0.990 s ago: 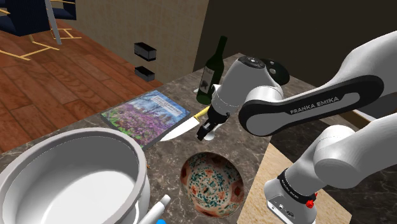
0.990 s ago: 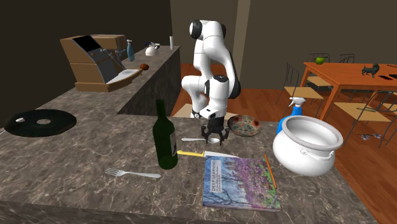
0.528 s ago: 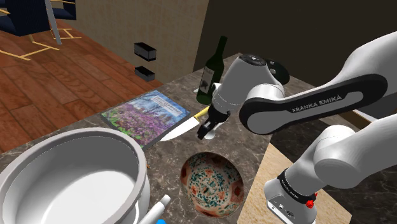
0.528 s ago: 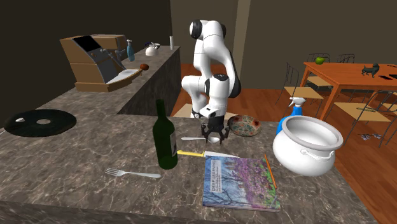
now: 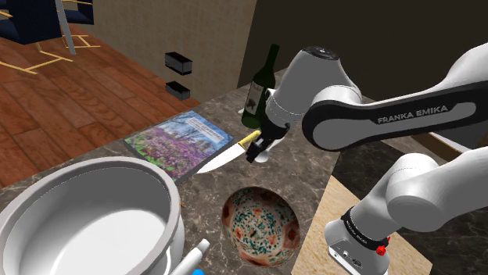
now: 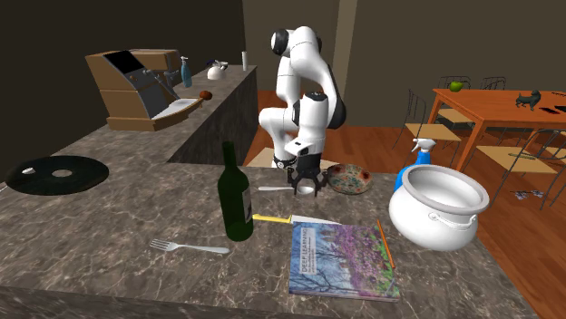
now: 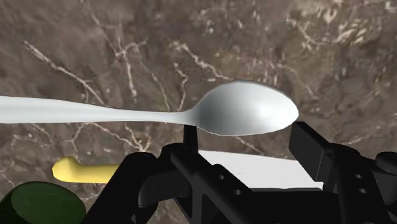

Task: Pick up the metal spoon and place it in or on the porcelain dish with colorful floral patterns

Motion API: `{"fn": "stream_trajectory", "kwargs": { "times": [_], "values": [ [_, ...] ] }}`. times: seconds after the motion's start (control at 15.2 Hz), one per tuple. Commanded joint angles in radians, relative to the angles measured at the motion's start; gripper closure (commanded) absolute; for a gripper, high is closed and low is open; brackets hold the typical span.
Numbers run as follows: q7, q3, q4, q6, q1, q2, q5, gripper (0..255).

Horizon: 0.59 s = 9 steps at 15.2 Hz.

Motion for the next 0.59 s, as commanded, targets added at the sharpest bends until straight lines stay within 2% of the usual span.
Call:
{"fn": "stream_trajectory", "kwargs": {
  "times": [0.0,0.53],
  "values": [
    [-0.004,-0.007,0.016,-0.031,0.0,-0.014,-0.001,255],
    [-0.016,-0.033,0.086,-0.16,0.005,-0.074,-0.003,255]
  ]
}}
